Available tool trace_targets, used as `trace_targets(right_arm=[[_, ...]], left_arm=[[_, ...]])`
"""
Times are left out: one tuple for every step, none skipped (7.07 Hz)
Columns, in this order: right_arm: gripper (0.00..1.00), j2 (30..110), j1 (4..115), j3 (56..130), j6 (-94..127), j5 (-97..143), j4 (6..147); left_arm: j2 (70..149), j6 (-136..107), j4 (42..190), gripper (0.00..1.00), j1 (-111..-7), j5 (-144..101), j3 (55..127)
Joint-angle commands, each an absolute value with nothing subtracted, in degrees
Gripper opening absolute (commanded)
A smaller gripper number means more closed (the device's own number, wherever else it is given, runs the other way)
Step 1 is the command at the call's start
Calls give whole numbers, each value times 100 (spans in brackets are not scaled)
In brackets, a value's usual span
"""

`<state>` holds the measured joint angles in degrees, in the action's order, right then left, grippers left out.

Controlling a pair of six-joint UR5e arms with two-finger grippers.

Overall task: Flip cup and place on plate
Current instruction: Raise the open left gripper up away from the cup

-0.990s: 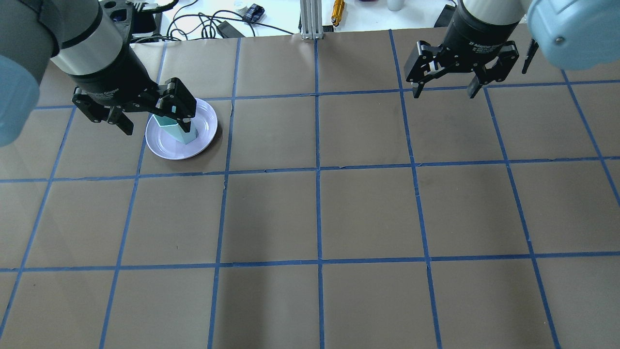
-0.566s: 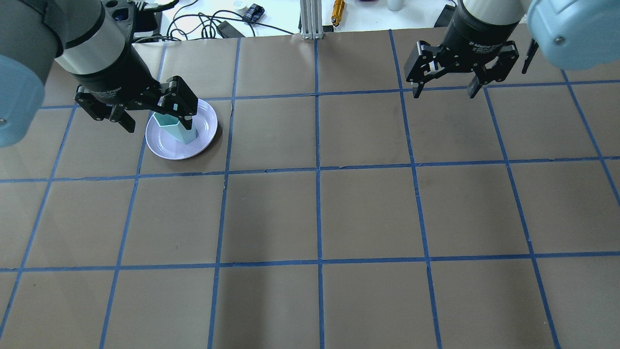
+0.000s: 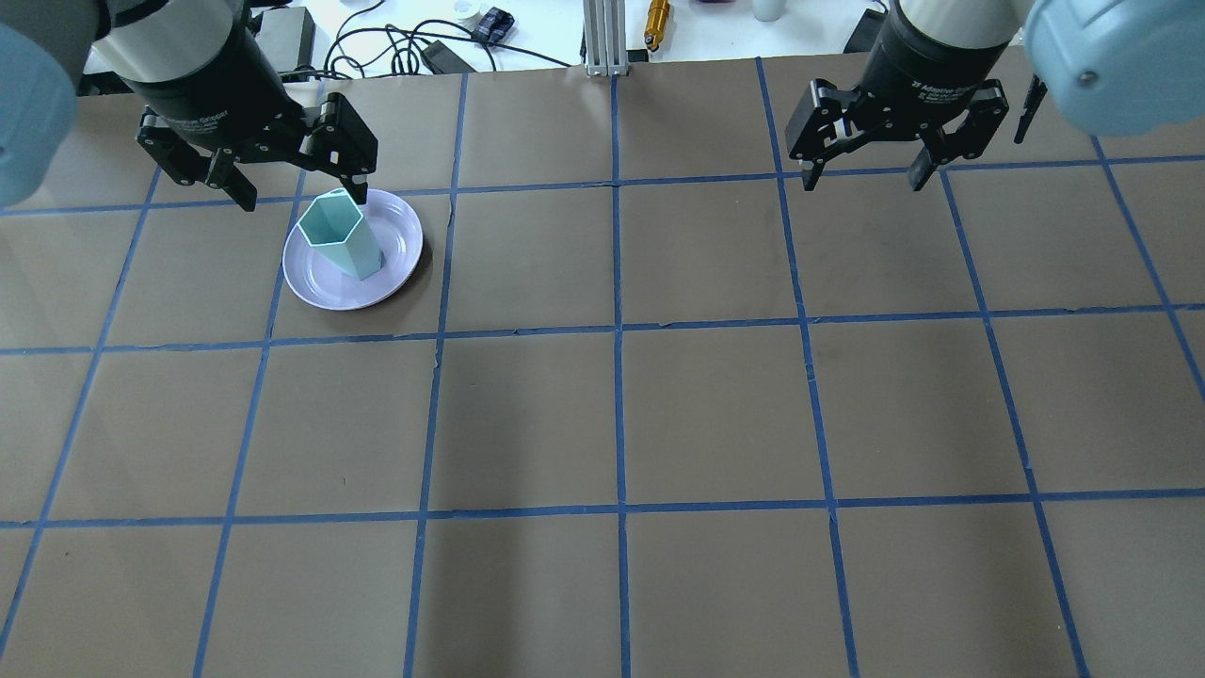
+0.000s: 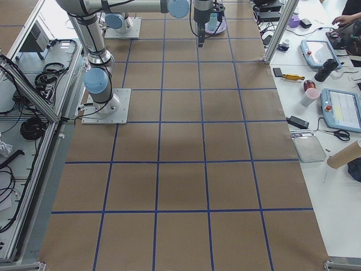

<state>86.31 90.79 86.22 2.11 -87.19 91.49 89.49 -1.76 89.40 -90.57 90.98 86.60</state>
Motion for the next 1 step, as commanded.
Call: trace_targets(right_arm=[[100, 8631, 9079, 8622, 211, -8719, 9149]], left_arm=[[8947, -167, 8947, 100, -9070, 9105, 8649]])
